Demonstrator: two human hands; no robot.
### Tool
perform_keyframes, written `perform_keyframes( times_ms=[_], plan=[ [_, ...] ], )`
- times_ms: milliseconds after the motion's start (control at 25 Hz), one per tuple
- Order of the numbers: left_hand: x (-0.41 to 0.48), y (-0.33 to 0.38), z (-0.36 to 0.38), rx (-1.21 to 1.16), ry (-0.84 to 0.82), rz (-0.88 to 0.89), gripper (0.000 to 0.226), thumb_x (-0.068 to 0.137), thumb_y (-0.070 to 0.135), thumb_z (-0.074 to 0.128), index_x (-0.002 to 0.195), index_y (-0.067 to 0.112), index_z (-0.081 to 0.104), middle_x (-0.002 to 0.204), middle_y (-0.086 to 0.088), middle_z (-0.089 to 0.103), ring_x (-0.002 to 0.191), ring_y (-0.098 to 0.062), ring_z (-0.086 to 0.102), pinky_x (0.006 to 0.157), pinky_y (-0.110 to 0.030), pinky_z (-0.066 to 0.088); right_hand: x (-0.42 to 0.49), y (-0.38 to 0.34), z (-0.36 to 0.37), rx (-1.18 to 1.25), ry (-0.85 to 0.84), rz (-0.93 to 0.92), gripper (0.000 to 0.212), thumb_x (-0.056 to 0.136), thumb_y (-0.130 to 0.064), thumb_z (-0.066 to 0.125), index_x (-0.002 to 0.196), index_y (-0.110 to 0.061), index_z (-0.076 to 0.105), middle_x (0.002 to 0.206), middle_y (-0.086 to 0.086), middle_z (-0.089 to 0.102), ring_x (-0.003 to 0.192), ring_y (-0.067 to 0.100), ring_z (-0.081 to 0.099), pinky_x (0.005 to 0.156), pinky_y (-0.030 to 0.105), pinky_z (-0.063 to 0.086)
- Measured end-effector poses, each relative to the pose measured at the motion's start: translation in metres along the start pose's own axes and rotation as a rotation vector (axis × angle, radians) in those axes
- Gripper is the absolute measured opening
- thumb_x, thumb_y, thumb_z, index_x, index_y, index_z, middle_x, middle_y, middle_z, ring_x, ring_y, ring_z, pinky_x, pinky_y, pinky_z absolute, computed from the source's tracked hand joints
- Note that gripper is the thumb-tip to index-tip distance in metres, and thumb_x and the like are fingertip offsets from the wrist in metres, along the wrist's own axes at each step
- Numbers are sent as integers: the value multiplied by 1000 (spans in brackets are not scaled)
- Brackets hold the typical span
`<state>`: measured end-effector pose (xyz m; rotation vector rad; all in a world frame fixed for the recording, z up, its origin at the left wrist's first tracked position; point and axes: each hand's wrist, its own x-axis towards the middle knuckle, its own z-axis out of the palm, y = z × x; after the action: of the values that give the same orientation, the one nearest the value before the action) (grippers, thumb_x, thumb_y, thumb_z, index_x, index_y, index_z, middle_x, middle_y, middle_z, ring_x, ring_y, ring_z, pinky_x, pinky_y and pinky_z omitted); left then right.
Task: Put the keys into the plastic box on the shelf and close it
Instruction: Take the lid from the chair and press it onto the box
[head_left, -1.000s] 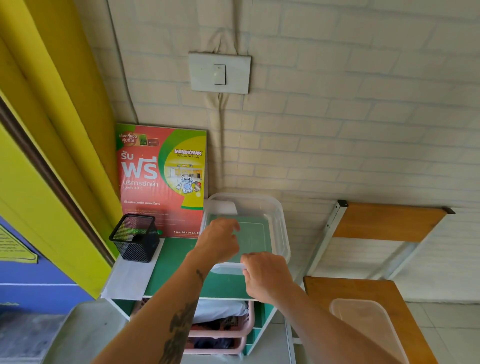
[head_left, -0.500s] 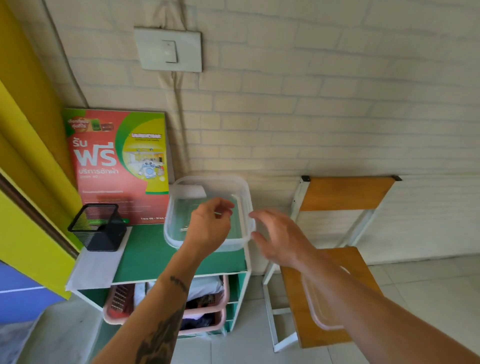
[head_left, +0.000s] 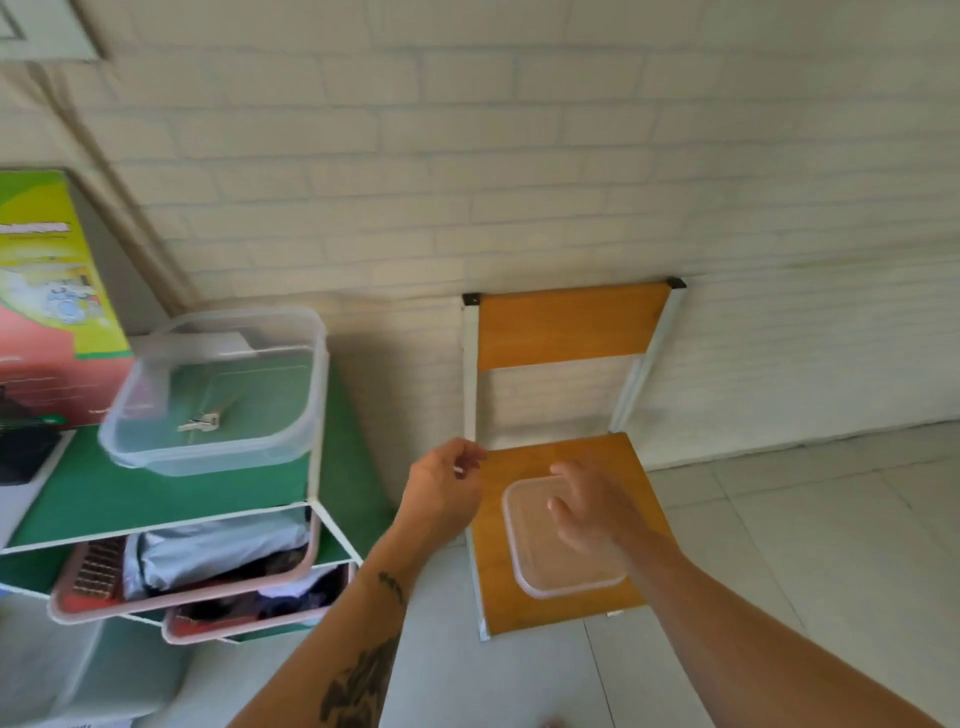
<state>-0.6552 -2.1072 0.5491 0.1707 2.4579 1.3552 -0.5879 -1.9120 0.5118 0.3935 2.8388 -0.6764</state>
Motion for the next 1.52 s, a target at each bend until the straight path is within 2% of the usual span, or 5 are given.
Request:
perform_keyframes(
  times_ms=[160,280,440,840,1520],
  plan=[
    [-5,-12,79,25,-65,-214,32,91,9,43,112,16,64,92,-2,65,64,-11,57,49,-16,45,-8,56,18,15,-29,78,50,94,-32,57,141,-20,44,141,1,48,126,23,48,98,35,46],
    [1,-30,124,108,-135,-295,37,92,17,46,128,21,55,115,-4,62,93,-22,62,64,-21,49,-4,88,38,12,-5,132,42,94,-31,57,133,-17,49,132,3,53,118,22,51,92,33,47],
    [32,-93,183,457,-135,-194,51,94,38,43,143,26,40,142,-2,47,122,-26,49,99,-43,45,20,137,89,23,9,194,42,91,-32,59,129,-17,48,131,4,51,120,24,46,93,36,48],
    [81,-222,281,700,-122,-72,71,89,44,44,150,27,14,158,-6,22,133,-31,30,106,-49,40,81,215,203,119,32,402,66,89,-41,61,145,-28,29,147,10,31,132,33,36,102,47,44],
    [28,-30,108,599,208,30,60,91,31,48,148,25,30,148,-9,38,119,-32,43,100,-46,41,16,65,25,202,176,292,53,92,-41,52,141,-32,35,128,15,42,117,31,41,97,43,43]
  ],
)
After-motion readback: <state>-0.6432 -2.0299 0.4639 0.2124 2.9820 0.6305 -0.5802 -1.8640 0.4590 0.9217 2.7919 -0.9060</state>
